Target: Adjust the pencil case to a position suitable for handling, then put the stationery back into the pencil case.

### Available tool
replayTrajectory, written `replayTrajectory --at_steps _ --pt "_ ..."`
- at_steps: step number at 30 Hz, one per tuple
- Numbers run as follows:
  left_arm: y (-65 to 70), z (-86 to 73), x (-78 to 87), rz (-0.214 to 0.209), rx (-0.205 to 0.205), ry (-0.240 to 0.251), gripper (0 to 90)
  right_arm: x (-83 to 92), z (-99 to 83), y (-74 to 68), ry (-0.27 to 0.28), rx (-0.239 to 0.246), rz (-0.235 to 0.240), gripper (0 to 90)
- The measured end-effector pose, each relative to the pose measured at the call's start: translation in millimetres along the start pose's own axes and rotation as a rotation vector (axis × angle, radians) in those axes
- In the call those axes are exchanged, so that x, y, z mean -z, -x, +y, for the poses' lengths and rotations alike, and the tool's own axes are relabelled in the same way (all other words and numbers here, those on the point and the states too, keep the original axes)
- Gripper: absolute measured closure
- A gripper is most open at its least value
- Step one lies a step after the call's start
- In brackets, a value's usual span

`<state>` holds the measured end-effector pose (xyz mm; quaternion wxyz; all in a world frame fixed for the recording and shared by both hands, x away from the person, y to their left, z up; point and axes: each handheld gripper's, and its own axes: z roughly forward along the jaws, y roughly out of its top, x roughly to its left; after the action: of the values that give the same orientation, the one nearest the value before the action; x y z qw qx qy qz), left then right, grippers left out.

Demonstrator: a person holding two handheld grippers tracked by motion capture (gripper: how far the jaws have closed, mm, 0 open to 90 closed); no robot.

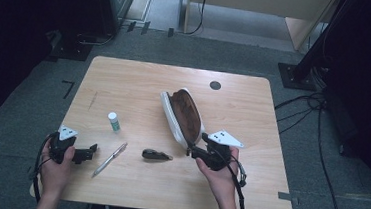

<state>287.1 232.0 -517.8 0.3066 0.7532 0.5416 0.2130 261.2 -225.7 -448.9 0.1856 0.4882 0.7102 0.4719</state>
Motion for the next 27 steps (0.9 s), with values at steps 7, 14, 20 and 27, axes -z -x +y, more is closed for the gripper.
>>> replayTrajectory --at_steps 7,14,20,27 --pt "-1.3 0.2 2.2 -0.006 0.006 0.001 1.7 -5.0 -9.3 -5.6 -0.025 0.021 0.036 39.2" --pt "4.2 6.6 13.0 -0.025 0.003 0.029 1.7 -10.3 -18.5 -6.6 -0.037 0.029 0.067 39.6" --pt "23.2 15.5 25.8 -0.073 -0.038 0.059 1.7 -13.9 -23.6 -7.1 -0.045 0.029 0.107 42.3" --pt "43.2 23.0 41.7 -0.224 -0.051 0.140 3.6 -16.8 -26.7 -7.7 -0.047 0.050 0.165 45.5"
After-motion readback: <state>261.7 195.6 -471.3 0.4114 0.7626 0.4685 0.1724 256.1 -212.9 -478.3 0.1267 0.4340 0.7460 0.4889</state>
